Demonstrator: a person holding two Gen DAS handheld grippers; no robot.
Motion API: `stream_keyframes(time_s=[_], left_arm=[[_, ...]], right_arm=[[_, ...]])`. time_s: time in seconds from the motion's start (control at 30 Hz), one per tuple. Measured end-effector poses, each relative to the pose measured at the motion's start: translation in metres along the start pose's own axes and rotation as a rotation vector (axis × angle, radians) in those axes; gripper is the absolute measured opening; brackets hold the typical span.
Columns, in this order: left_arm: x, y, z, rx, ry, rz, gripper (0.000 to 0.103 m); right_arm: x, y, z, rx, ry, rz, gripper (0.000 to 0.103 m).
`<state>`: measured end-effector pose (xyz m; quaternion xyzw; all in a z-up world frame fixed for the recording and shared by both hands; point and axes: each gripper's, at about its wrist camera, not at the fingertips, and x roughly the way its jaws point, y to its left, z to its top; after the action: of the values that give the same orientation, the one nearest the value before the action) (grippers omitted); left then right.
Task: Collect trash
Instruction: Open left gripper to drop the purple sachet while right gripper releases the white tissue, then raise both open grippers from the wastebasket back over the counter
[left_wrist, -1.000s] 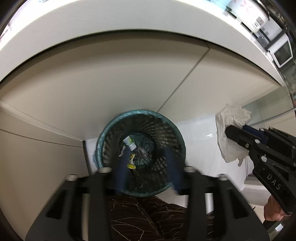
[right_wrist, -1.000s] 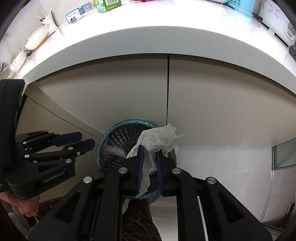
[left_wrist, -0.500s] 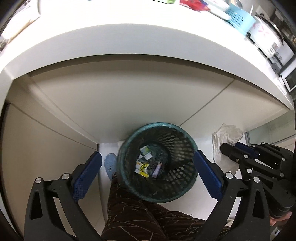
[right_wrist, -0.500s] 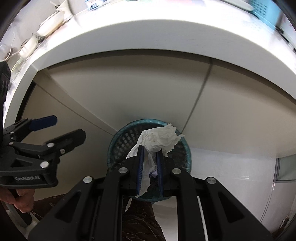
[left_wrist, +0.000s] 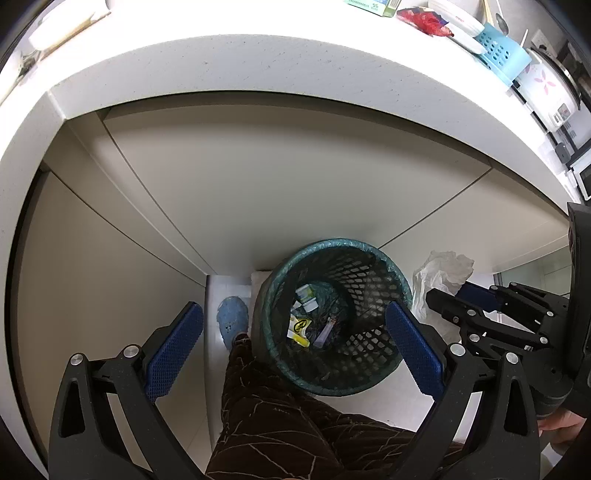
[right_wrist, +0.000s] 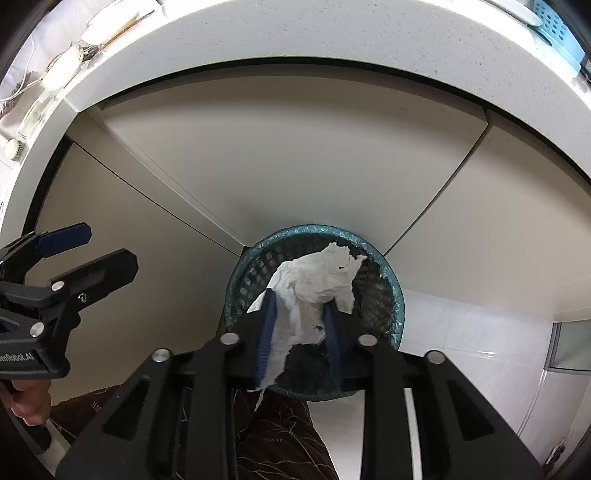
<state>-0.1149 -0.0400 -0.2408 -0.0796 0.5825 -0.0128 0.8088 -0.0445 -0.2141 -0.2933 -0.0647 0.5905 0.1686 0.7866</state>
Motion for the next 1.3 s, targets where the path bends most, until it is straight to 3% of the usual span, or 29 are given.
stream_keyframes(time_s=[0.4,0.53,0.7,0.9,1.3], left_arm=[[0.0,-0.004,-0.001,0.01,0.014,0.002,0.097],[-0.004,-0.003,0.0,0.013,0.01,0.008,0.097],[-0.019,0.0,0.008,0.004,-0.011,-0.014,0.097],[-0.042,-0.005,0.021,0.007,-0.031,-0.023,0.097],[-0.092,-0.017,0.056,0.02,-0.099,-0.023,0.097]], right_arm=[[-0.002,0.004,-0.01,0.043,-0.009,-0.017,0.063],[-0.015,-0.003,-0.008,0.077,-0.05,-0.053,0.081],[-0.047,-0.013,-0.005,0.112,-0.124,-0.072,0.094],[-0.095,-0.013,0.01,0.098,-0.23,-0.113,0.095],[-0.156,-0.005,0.048,0.103,-0.327,-0.139,0.095]])
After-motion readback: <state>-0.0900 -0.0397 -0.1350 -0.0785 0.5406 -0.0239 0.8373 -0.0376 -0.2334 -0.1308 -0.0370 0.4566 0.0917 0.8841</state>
